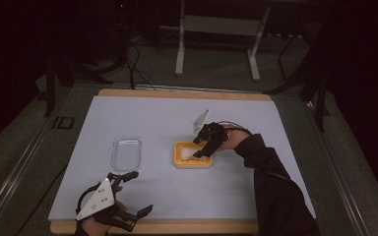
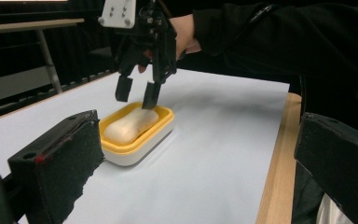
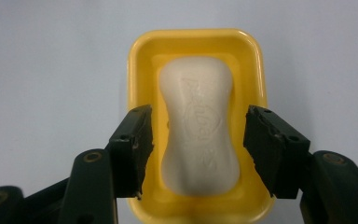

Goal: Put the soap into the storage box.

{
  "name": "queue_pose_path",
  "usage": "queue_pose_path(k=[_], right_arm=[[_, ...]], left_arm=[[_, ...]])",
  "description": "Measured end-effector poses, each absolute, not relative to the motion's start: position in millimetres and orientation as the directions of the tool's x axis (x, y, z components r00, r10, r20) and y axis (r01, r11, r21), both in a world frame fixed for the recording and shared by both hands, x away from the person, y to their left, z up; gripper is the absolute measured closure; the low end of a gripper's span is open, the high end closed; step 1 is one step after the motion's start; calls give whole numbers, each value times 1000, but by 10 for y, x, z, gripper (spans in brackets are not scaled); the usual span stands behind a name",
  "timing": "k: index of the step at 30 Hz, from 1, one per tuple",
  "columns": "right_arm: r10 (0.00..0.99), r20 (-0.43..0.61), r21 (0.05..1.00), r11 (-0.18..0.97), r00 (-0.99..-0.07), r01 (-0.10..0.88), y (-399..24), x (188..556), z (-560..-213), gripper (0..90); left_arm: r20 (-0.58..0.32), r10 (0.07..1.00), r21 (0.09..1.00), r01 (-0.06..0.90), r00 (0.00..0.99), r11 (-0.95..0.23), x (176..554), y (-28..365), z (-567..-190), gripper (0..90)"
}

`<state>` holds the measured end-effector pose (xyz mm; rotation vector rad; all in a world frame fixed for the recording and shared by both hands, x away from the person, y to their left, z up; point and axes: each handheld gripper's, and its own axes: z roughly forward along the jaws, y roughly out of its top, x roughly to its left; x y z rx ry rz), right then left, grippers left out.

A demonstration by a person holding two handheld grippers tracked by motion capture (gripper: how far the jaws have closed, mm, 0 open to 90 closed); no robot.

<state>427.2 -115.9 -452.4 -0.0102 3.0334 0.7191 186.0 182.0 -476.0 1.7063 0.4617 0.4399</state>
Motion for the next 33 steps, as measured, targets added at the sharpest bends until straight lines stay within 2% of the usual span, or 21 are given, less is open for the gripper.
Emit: queue_pose_path(k=[4,9,12,15,26,33], right_arm=[[31,-31,476,879,-999,12,-1258,4254,-4446,378],[100,-62,472,880,-993,59,-1369,4217,-4393,268],[139,-76,457,885,-987,90,-1432,4175,-4392,158],[176,-60,480,868,-983,126,-1502,4166,-4386,133],[332,-80,493,833,-940,252,-1692,4038,-4449,133],[413,-72,555,773,-908,307,-1807,3949,-4481,135]], left_arm=[[38,528,983,64,848,-172,1866,1813,-4763,11],[37,527,983,65,849,-173,1867,1809,-4762,11],[37,526,983,65,850,-174,1869,1808,-4763,11],[36,527,983,65,849,-171,1866,1808,-4762,11],[36,530,982,67,847,-174,1870,1805,-4764,11],[35,530,982,69,847,-175,1868,1803,-4766,11]])
